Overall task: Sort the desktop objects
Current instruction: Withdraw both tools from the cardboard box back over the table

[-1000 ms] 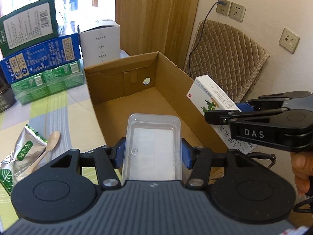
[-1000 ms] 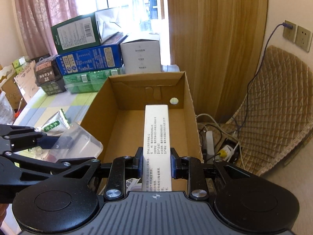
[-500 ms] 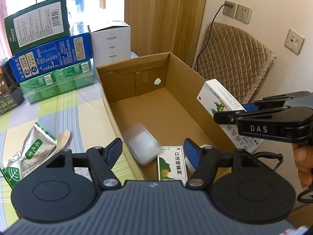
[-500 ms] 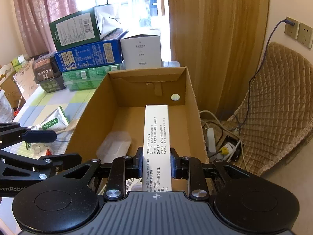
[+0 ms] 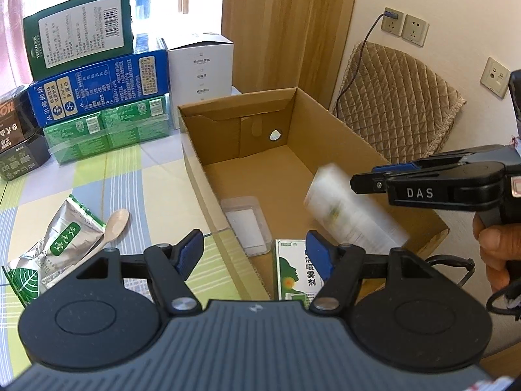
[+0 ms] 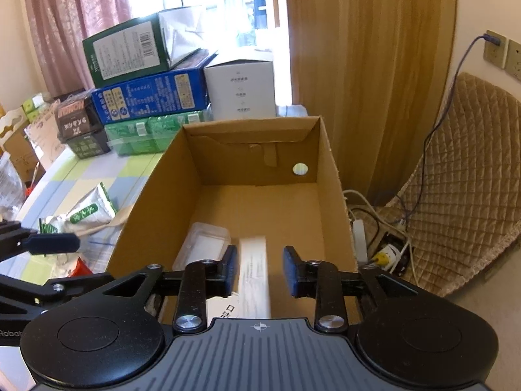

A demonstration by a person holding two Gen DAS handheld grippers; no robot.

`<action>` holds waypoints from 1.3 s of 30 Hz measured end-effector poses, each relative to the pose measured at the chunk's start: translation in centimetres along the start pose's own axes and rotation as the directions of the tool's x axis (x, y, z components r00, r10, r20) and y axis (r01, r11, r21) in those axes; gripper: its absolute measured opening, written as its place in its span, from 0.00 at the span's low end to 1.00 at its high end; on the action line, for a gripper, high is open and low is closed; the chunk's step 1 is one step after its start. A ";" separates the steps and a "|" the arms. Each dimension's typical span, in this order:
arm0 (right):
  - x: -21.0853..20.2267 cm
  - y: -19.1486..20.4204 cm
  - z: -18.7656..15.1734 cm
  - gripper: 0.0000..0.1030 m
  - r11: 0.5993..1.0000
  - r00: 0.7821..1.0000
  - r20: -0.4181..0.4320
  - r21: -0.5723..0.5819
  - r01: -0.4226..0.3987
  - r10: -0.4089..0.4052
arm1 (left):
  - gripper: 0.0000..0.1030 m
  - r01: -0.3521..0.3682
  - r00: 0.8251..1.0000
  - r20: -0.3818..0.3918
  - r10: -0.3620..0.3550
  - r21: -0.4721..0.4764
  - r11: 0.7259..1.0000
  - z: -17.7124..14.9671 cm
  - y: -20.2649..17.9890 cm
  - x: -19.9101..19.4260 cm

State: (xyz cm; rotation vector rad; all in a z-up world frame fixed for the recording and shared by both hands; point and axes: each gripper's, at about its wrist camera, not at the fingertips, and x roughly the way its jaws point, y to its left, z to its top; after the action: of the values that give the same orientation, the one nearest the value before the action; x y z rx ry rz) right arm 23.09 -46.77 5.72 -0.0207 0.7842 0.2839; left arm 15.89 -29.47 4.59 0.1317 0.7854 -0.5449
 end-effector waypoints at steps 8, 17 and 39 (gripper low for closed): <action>-2.1 0.0 -0.6 0.42 1.000 1.000 0.020 0.019 0.000 -0.001 | 0.63 -0.025 1.000 -0.002 0.025 -0.033 0.999 -1.0 1.5 -1.3; -6.0 2.4 -1.1 0.59 1.000 0.998 0.061 -0.008 -0.014 0.014 | 0.65 -0.069 0.998 0.009 0.069 -0.055 0.996 -2.8 3.2 -4.7; -11.1 12.3 -3.7 0.98 0.981 0.976 0.101 -0.066 -0.185 0.191 | 0.93 -0.234 0.970 0.024 0.241 -0.152 0.960 -9.2 11.1 -14.3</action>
State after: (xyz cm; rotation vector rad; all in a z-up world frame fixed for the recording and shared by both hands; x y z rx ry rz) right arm 9.86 -38.16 11.90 0.0156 0.6717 0.4831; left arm 7.47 -11.17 7.20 0.0751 0.7537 -0.2593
